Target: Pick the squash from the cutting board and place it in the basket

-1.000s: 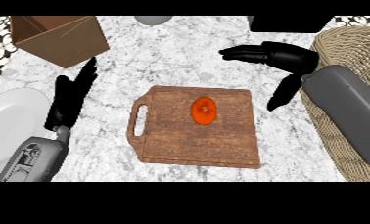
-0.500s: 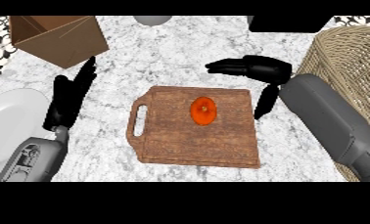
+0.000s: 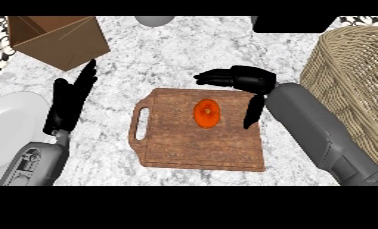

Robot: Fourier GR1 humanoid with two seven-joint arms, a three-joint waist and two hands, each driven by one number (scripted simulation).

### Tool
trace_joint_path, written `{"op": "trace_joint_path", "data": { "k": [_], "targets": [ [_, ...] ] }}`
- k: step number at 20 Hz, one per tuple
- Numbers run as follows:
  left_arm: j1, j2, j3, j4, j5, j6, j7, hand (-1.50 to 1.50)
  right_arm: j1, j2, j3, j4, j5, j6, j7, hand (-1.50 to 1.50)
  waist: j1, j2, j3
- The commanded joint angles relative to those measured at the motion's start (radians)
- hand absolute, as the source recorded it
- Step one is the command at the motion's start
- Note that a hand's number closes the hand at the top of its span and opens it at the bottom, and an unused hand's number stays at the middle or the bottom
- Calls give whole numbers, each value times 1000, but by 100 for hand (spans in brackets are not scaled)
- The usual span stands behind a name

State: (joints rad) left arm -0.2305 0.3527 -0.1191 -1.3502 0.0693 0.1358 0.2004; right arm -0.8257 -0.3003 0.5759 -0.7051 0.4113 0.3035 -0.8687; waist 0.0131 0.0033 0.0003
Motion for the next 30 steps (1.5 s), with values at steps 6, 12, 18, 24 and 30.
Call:
{"op": "trace_joint_path", "data": {
  "k": [6,12,18,24,30],
  "targets": [
    [-48,-19,29,-2,-22,-29,54,0,-29,80,-26,138,79,16,-114,-150,1,1,0],
    [-11,-50,38,37,-64,-26,-19,0,-12,99,-33,137,129,25,-110,-150,-4,0,0],
    [-28,-67,60,-2,-79,-28,33,0,-4,127,-67,148,172,23,-84,-150,-5,-1,0],
    [-12,-83,66,-27,-97,-37,40,0,17,135,-79,130,205,35,-88,-150,-7,-3,0],
    [-18,-75,96,-2,-83,-91,25,0,-54,234,-120,289,246,-31,-84,-150,2,2,0]
  ]
}}
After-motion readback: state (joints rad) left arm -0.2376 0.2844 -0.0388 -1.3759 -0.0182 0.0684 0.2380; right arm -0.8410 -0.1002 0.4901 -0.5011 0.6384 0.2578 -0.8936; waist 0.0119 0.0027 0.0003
